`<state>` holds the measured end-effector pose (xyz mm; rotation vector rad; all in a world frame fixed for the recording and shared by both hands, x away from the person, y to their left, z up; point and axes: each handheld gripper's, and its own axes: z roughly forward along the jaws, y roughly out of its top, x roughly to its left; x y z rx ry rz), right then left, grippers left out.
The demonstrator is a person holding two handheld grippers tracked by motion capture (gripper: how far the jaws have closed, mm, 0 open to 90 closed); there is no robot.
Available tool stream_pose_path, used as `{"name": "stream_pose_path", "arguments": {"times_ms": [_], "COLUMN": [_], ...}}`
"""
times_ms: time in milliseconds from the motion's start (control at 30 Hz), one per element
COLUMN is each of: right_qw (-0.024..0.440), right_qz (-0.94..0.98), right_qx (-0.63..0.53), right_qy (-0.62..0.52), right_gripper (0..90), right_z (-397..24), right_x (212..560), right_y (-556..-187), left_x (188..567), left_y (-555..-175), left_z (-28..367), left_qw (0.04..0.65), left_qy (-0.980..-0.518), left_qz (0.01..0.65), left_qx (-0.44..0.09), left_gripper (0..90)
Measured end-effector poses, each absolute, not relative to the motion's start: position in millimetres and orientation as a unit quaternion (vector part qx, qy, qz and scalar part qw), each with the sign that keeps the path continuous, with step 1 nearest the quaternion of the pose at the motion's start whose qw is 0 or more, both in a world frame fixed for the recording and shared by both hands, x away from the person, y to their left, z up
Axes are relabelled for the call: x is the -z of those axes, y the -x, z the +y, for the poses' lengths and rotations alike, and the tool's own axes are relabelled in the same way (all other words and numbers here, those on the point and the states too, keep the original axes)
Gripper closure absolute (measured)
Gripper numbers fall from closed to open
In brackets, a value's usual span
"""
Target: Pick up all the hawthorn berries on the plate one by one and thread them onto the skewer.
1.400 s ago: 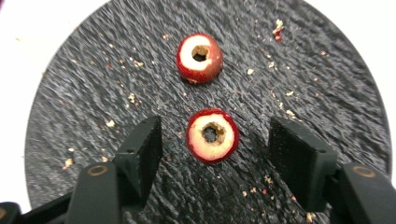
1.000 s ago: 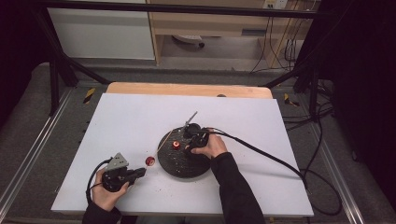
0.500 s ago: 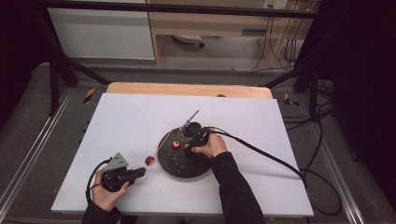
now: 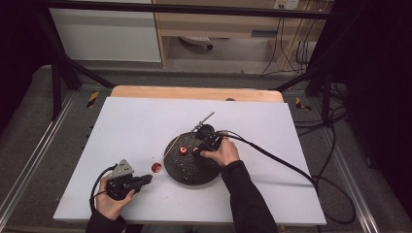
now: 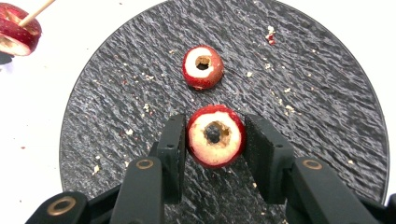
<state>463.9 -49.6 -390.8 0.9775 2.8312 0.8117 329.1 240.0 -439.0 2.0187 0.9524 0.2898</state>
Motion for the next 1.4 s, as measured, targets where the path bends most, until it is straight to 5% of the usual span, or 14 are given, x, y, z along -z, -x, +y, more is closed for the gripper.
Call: {"name": "stream_pose_path", "arguments": {"times_ms": [1400], "right_qw": [0.004], "right_qz": [0.701], "right_qx": [-0.559], "right_qy": [-0.442], "right_gripper": [61.5], "right_z": [-138.3], "right_x": [407.0], "right_y": [-406.4], "left_x": [434.1], "left_y": [-320.4], "left_z": [201.0], "left_qw": [0.44], "left_qy": [-0.81], "left_qz": [0.366], "left_qx": [-0.129], "left_gripper": [88.4]}}
